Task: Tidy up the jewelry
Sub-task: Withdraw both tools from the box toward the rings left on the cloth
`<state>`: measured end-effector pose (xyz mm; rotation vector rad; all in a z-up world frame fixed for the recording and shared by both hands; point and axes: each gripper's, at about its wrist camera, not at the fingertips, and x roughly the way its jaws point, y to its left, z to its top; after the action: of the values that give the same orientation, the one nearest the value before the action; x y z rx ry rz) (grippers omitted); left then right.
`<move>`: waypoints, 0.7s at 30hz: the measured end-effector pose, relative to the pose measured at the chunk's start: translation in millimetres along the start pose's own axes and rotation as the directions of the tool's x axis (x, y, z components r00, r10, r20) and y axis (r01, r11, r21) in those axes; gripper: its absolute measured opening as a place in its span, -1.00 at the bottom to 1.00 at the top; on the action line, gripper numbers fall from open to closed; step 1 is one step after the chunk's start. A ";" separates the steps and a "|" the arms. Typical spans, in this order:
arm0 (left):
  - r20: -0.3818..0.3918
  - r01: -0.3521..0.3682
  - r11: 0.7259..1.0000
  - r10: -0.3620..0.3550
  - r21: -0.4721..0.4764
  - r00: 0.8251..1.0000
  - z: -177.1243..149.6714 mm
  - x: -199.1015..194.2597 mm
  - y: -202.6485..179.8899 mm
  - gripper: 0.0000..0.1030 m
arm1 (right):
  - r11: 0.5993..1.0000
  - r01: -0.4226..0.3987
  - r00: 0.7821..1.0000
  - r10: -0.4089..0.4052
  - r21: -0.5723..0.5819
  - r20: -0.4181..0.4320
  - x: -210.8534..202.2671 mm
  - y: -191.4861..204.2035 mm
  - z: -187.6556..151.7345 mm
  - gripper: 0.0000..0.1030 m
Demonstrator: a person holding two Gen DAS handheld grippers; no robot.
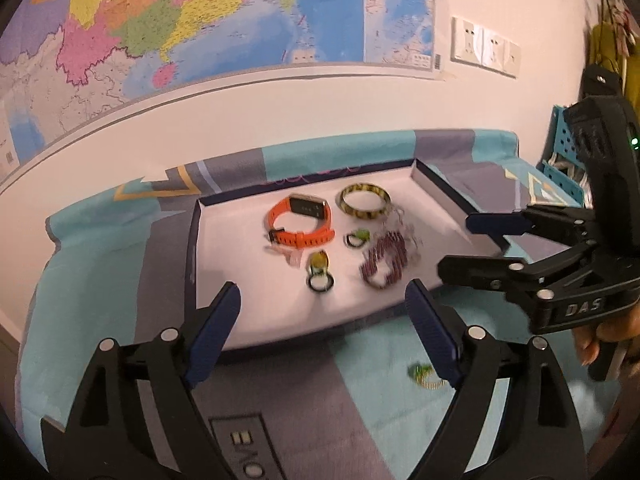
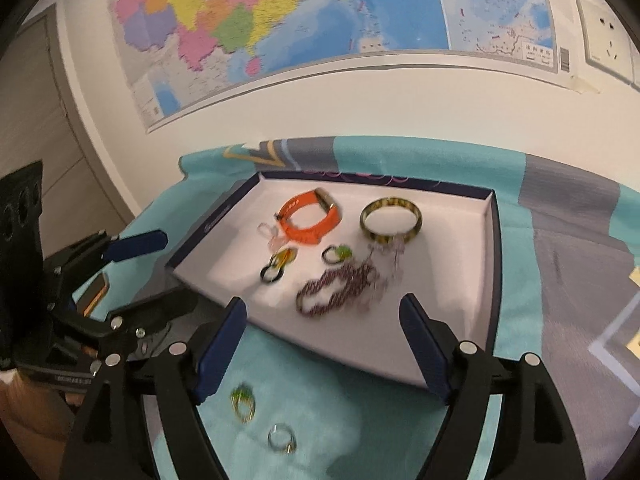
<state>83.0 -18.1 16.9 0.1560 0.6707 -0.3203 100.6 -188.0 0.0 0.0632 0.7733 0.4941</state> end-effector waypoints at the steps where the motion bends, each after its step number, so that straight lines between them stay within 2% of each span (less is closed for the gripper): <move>1: -0.003 0.005 1.000 -0.005 0.006 1.000 -4.2 -2.7 -1.6 0.62 | 1.000 -0.004 1.000 0.004 -0.003 -0.005 -1.8 1.2 -4.2 0.48; 6: -0.040 0.037 0.999 -0.036 0.032 0.999 -23.7 -5.7 -10.7 0.60 | 0.999 0.012 0.999 -0.014 -0.029 -0.051 -4.5 9.6 -30.2 0.47; 10: -0.076 0.065 0.998 -0.062 0.027 0.995 -37.6 -0.9 -16.6 0.53 | 1.000 0.005 0.996 -0.006 -0.011 -0.094 -1.9 9.1 -48.7 0.27; 13: -0.098 0.077 0.996 -0.073 0.034 0.993 -44.8 2.7 -21.2 0.43 | 1.000 0.004 0.993 -0.005 -0.010 -0.117 -0.3 10.3 -59.1 0.20; 20: -0.127 0.112 0.993 -0.106 0.045 0.986 -51.3 8.7 -33.4 0.27 | 1.000 -0.001 0.993 0.000 -0.011 -0.115 -4.2 14.5 -65.1 0.14; 21: -0.132 0.118 0.992 -0.111 0.048 0.985 -50.9 10.2 -35.3 0.20 | 1.000 -0.001 0.993 0.000 -0.009 -0.114 -4.5 14.4 -65.6 0.14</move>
<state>48.8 -41.3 -30.3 0.1927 0.8011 -0.4425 47.2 -185.4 -40.9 0.0272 0.8831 0.5045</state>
